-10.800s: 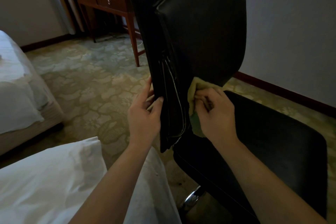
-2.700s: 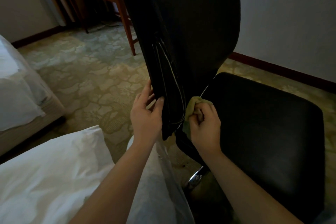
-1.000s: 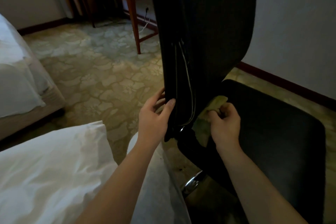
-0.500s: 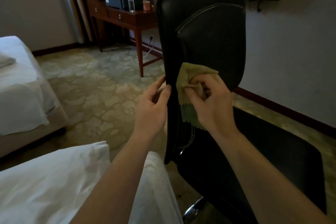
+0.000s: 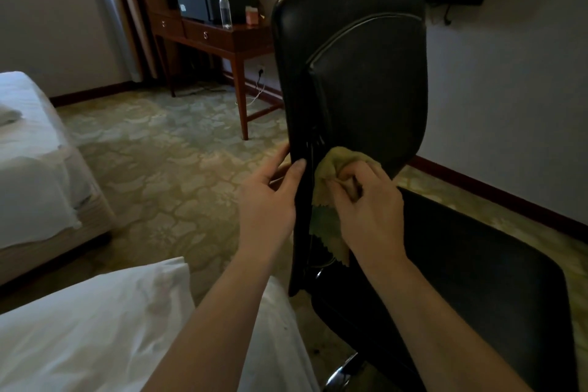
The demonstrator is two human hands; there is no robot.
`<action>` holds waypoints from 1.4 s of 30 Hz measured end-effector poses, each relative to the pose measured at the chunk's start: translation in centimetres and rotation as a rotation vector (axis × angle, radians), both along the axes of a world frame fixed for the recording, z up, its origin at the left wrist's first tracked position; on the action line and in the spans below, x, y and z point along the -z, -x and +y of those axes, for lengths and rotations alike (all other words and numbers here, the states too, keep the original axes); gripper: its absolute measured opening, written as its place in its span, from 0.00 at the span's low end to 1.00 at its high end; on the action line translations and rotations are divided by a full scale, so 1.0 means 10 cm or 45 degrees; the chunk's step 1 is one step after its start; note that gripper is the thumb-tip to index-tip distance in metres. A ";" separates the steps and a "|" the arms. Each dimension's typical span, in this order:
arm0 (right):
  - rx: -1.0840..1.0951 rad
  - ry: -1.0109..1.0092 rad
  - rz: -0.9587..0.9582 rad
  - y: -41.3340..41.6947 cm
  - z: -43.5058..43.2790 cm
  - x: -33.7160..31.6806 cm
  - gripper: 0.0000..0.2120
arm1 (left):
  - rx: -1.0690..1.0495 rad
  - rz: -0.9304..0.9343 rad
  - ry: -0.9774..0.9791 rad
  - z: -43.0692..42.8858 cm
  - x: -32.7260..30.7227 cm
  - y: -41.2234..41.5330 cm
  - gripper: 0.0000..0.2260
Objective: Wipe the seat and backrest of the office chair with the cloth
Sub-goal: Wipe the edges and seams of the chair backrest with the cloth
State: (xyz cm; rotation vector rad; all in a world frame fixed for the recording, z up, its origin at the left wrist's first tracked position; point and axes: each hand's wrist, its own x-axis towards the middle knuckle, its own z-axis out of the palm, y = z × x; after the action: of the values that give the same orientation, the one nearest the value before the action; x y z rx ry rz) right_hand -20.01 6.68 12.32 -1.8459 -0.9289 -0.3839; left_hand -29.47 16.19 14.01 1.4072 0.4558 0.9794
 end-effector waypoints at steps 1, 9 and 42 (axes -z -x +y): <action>-0.007 0.005 0.027 0.01 -0.03 0.07 0.05 | -0.006 0.004 0.003 -0.01 0.00 0.00 0.15; 0.013 -0.133 0.041 -0.01 0.02 -0.10 0.05 | -0.028 0.020 -0.017 -0.03 0.00 -0.02 0.15; -0.155 -0.106 0.030 -0.16 0.11 -0.48 0.07 | -0.123 0.070 -0.114 -0.02 0.09 -0.02 0.16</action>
State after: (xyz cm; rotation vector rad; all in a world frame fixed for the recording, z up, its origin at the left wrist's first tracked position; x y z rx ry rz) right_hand -18.40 7.76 17.15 -1.7054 -0.9894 -0.3205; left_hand -29.29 15.96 13.09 1.5072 0.5300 1.0519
